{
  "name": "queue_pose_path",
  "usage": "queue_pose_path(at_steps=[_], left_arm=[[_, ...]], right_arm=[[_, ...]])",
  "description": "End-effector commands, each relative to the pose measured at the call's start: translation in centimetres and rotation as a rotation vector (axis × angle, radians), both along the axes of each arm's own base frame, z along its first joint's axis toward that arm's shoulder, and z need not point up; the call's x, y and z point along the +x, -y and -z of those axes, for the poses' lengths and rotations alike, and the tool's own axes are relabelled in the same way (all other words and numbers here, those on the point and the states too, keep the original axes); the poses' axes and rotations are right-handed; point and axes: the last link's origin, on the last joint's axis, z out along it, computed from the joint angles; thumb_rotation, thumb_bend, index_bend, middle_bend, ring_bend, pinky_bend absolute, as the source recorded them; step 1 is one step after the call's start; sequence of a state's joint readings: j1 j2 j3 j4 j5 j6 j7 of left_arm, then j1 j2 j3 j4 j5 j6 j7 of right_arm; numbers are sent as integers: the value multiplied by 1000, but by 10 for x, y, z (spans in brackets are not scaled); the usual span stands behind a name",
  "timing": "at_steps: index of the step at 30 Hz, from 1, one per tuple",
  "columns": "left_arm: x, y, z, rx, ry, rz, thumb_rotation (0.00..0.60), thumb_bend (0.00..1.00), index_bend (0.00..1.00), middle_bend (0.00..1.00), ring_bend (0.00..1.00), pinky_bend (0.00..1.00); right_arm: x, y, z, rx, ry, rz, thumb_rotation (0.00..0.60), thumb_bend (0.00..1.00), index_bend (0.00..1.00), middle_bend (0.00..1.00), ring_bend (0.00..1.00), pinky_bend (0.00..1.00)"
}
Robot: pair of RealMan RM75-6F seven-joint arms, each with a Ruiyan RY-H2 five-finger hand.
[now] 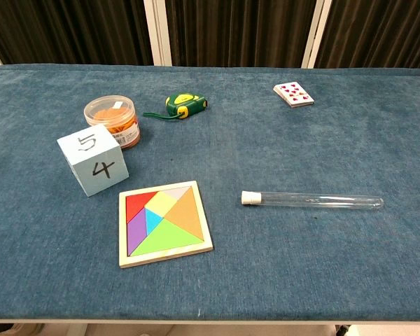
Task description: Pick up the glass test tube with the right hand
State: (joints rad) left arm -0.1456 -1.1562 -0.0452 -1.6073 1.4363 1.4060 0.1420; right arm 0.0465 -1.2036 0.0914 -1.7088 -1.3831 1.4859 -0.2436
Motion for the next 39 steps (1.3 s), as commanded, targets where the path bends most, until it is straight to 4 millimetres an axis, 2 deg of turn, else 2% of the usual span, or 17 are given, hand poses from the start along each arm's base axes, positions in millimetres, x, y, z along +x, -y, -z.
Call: queue_pose_path(at_steps=[1,13,18,22,26,32,34,39], left_arm=[[0,0,0,0,-1,-1,600,425,0,0,0,21],[0,1,1,2,-4,-4,600,425,0,0,0,21],[1,3,-1,8,-1,-2,600,425,0,0,0,21],[0,3,-1,6,6,-7,600,425,0,0,0,21],[0,4,-1,2,14,-10,600,425,0,0,0,21],[0,4,-3,6,33,-20,600,425,0,0,0,21],[0,4,-3,7,37,-21,600,425,0,0,0,21],[-1,3,-3,7,44,-27,600,425,0,0,0,21]], right_arm=[[0,1,0,1,-1,-1,600,269,74,0,0,0],[1,2,3,1,-2,-7,600,269,78,0,0,0],[5,11,16,56,28,-22,600,269,124,0,0,0],[27,29,32,174,16,-62,600,269,168,0,0,0],[62,47,57,294,-13,-124,600,269,229,0,0,0],[103,68,101,395,-45,-210,600,269,413,0,0,0],[113,71,114,411,-52,-230,600,269,460,0,0,0],[128,76,142,442,-40,-257,600,269,499,0,0,0]])
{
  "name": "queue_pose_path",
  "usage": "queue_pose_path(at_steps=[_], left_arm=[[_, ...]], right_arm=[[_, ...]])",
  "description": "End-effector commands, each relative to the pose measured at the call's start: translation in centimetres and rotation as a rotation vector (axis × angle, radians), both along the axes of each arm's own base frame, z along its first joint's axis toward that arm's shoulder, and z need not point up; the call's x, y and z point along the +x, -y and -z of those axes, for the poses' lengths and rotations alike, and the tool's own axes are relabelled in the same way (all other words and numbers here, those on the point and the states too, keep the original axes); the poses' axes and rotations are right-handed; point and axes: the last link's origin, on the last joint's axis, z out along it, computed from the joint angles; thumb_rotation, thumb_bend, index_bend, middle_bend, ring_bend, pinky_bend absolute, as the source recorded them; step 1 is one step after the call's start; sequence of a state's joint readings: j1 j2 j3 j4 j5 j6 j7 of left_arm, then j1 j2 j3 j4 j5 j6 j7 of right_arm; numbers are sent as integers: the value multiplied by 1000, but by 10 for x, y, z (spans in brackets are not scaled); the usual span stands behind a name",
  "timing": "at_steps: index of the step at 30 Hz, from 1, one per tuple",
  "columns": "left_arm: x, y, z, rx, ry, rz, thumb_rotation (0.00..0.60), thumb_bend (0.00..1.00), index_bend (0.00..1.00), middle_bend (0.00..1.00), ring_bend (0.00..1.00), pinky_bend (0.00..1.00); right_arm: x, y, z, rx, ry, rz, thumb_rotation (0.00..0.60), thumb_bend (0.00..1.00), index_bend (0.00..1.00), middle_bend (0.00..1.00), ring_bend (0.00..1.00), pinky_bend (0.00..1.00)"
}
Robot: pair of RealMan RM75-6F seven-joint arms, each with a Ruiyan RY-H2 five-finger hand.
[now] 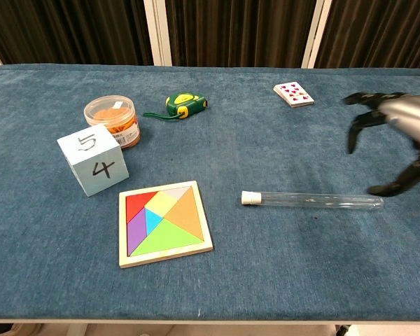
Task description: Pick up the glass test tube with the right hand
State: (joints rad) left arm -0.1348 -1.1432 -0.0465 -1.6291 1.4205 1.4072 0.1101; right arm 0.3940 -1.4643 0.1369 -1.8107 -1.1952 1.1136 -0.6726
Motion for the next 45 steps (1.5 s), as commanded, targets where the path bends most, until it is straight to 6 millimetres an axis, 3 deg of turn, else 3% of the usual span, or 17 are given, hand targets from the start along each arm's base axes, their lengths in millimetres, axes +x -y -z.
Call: queue_pose_path(at_steps=[1,8,14,21,45], left_arm=[[0,0,0,-1,3,-2,600,425,0,0,0,21],[0,0,0,-3,6,-5,600,425,0,0,0,21],[0,0,0,-6,8,-11,600,425,0,0,0,21],[0,0,0,-9,5,-14,600,425,0,0,0,21],[0,0,1,-19,1,-17,600,424,0,0,0,21]], right_arm=[[9,6,20,31,-9,-18,600,269,508,0,0,0],[7,13,41,48,-40,-7,600,270,555,0,0,0],[6,19,51,64,-23,4,600,335,573,0,0,0],[8,20,56,75,1,-5,600,405,589,0,0,0],[9,28,67,88,-2,9,600,424,588,0,0,0]])
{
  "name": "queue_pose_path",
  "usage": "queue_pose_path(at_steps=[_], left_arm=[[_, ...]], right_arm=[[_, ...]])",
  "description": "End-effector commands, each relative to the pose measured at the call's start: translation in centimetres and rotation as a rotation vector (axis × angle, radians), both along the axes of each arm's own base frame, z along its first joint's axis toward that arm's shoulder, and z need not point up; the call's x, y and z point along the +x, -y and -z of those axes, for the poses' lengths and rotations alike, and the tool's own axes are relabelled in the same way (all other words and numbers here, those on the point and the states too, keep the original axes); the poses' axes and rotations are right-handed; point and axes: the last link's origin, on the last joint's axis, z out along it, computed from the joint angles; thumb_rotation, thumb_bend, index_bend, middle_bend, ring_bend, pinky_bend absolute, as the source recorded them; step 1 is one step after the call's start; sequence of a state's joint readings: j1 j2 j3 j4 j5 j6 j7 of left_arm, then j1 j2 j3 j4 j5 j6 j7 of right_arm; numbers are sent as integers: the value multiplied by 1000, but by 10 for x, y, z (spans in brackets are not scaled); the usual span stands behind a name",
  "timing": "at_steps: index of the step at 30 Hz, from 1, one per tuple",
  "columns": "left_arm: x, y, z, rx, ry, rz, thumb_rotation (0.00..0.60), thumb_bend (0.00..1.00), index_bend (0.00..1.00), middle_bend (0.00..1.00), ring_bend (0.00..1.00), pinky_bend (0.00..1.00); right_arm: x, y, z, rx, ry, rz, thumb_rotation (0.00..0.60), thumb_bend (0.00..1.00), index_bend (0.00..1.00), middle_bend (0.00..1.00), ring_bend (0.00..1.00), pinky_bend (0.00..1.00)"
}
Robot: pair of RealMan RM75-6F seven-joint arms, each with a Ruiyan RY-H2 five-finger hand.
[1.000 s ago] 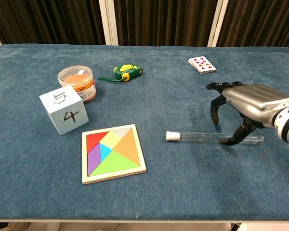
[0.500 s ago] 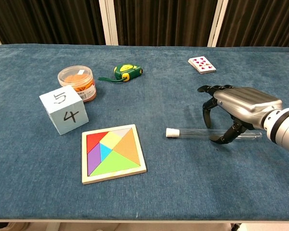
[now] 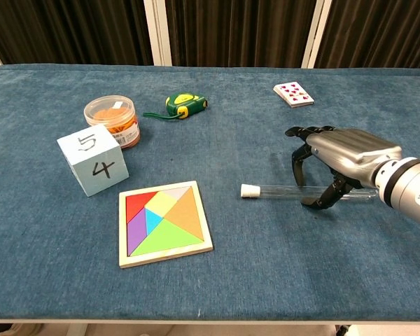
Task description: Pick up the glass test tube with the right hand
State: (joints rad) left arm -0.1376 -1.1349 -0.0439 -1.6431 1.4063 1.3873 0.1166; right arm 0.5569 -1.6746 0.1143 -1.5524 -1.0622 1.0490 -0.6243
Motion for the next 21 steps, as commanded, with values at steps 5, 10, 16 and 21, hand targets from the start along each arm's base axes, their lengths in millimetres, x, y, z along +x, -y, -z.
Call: queue_pose_path(at_steps=[5,10,16,21], left_arm=[[0,0,0,-1,2,1,600,425,0,0,0,21],[1,0,0,-1,9,-2,600,425,0,0,0,21],[0,1,1,-7,9,-6,600,425,0,0,0,21],[0,2,1,-9,14,-18,600,425,0,0,0,21]], right_arm=[[0,0,2,4,-2,-5,600,439,595,0,0,0],[0,2,2,5,2,-5,600,466,619,0,0,0],[2,4,1,-18,26,-11,600,517,666,0,1,0],[3,5,-1,-31,47,-15,600,524,703,0,3,0]])
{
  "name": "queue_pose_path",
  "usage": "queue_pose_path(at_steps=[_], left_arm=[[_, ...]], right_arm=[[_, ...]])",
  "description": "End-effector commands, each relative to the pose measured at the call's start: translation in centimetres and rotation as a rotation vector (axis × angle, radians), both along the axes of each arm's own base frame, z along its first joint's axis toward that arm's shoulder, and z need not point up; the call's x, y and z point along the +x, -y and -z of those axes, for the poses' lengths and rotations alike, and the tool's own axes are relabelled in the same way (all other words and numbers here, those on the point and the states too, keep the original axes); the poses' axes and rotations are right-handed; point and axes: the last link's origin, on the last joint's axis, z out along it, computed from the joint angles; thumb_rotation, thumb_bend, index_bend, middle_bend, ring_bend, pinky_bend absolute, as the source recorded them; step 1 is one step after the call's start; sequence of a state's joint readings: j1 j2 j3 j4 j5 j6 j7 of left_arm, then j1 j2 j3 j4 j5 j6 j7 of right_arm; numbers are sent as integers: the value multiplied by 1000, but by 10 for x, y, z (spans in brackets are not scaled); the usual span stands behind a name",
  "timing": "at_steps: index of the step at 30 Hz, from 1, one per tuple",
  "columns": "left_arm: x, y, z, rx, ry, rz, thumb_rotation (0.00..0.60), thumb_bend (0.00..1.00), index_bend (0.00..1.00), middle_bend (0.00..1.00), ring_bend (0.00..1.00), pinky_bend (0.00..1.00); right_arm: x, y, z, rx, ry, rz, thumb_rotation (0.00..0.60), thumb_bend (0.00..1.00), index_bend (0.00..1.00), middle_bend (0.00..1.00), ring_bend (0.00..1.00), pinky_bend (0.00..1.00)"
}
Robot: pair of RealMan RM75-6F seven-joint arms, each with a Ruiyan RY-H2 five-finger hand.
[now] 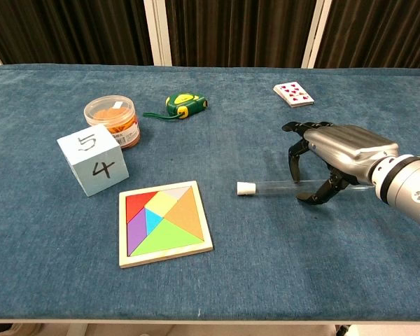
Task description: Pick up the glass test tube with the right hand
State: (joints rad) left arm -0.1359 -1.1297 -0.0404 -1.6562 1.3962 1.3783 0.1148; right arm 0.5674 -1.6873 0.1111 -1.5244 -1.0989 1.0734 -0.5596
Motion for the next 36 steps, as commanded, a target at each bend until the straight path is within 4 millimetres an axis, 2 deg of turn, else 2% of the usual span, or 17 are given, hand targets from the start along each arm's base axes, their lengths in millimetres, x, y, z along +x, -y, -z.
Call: queue_pose_path(at_steps=[1,21,27,36], left_arm=[[0,0,0,0,6,-5,600,425,0,0,0,21],[-1,2,1,-11,6,-35,600,425,0,0,0,21],[-1,2,1,-11,6,-40,600,425,0,0,0,21],[-2,2,1,-11,2,-48,600,425,0,0,0,21]], right_arm=[[0,1,-1,-9,8,-4,600,532,714,0,3,0],[9,6,-22,-97,132,-59,600,544,795,0,3,0],[27,23,-32,-145,208,-99,600,544,802,0,3,0],[59,48,-42,-289,434,-226,600,548,817,0,8,0]])
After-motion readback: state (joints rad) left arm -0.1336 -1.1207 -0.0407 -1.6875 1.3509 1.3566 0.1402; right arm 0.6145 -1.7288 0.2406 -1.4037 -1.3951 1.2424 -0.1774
